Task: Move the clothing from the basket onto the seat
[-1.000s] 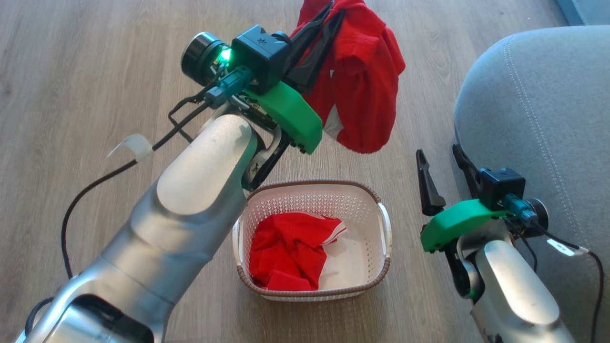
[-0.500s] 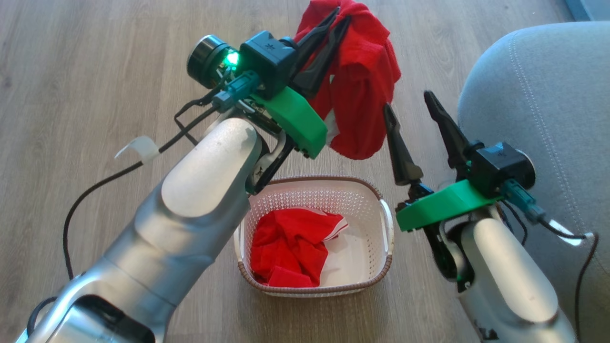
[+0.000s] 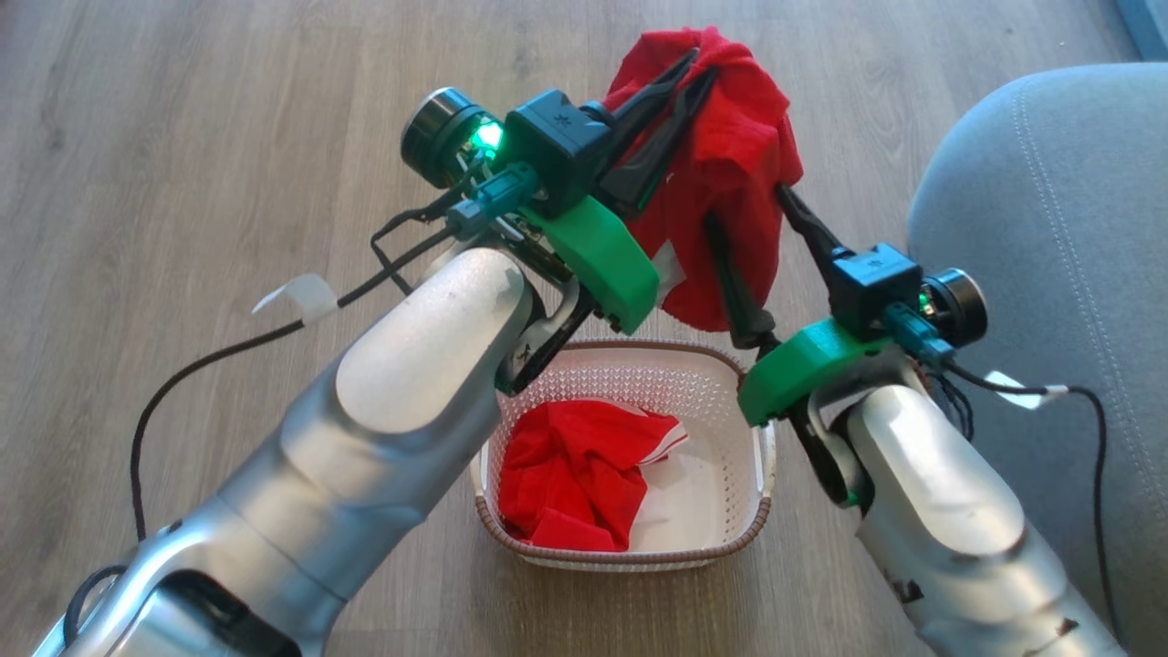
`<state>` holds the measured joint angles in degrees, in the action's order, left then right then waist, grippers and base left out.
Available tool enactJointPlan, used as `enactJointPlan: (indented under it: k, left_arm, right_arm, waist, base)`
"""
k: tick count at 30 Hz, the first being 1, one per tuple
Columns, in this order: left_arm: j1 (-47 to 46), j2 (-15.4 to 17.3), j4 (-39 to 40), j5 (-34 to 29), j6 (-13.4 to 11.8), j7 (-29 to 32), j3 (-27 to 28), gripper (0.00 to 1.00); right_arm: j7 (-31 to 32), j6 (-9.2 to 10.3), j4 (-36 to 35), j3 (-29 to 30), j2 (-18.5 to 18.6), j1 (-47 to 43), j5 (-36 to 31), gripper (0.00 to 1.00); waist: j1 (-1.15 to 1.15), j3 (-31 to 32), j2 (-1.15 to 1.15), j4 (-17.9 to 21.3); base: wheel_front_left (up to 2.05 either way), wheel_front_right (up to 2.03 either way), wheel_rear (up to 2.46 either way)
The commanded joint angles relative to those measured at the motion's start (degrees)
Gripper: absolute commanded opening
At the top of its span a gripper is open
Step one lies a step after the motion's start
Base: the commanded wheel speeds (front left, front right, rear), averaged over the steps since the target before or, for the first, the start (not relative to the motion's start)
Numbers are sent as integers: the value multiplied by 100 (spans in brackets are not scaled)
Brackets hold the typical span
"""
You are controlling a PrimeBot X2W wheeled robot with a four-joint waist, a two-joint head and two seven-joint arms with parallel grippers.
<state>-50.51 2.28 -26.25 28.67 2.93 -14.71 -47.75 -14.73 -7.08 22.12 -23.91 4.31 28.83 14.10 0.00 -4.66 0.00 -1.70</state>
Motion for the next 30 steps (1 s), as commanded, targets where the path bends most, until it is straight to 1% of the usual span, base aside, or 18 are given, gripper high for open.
enactJointPlan:
  k: [1,3,4,5,6,7,14,15,16,17,18,21,26,29,30]
  left_arm:
    - [-266,60,196,37,-54,-29,162,0]
    - [-251,60,193,73,-69,-29,102,0]
    - [-245,60,194,89,-78,-29,75,0]
    - [-239,60,195,105,-85,-29,50,0]
    - [-233,60,195,121,-92,-29,28,0]
    - [-228,60,193,136,-97,-29,10,0]
    - [-186,60,134,157,-118,-29,-11,0]
    - [-172,60,127,164,-111,-29,-1,7]
    - [-151,60,114,179,-95,-29,3,47]
    - [-151,60,114,179,-95,-29,3,47]
    - [-119,60,86,213,-54,-29,17,100]
    - [-91,60,17,224,5,-29,22,100]
    - [7,73,-215,271,195,-29,20,100]
    - [69,101,-325,275,275,-29,23,100]
    - [115,127,-375,276,321,-29,28,100]
  right_arm:
    - [-27,-41,-36,-152,-95,248,42,100]
    - [-27,-41,149,-275,-113,340,94,100]
    - [-27,-41,225,-317,-119,383,125,87]
    - [-27,-41,273,-337,-124,423,148,47]
    - [-27,-41,313,-353,-128,454,172,18]
    - [-27,-41,342,-367,-131,478,198,0]
    - [-27,-41,303,-366,-139,484,292,0]
    - [-27,-41,289,-349,-139,473,296,0]
    - [-27,-41,263,-338,-139,461,300,0]
    - [-27,-41,263,-338,-139,461,300,0]
    - [-27,-41,191,-293,-140,428,294,0]
    - [-27,-41,91,-215,-137,375,270,0]
    - [-27,-41,-231,103,-78,181,221,0]
    - [-27,-41,-430,310,-35,41,186,0]
    - [-27,-41,-562,450,-14,-56,168,0]
  waist:
    - [0,4,0,-25]
    - [0,3,0,-48]
    - [0,1,0,-58]
    - [0,-2,0,-65]
    - [0,-6,0,-70]
    - [0,-12,0,-74]
    - [0,-69,0,-20]
    - [0,-75,0,-3]
    - [0,-81,0,14]
    - [0,-81,0,14]
    - [0,-95,0,47]
    - [0,-110,0,82]
    - [0,-147,0,209]
    - [0,-162,0,322]
    - [0,-175,0,424]
  base:
    - [0,0,0]
    - [0,0,0]
    - [0,0,0]
    - [0,0,0]
    - [0,0,0]
    - [0,0,0]
    - [0,0,0]
    - [0,0,0]
    - [0,0,0]
    - [0,0,0]
    - [0,0,0]
    - [0,0,0]
    - [0,0,0]
    - [0,0,0]
    - [0,0,0]
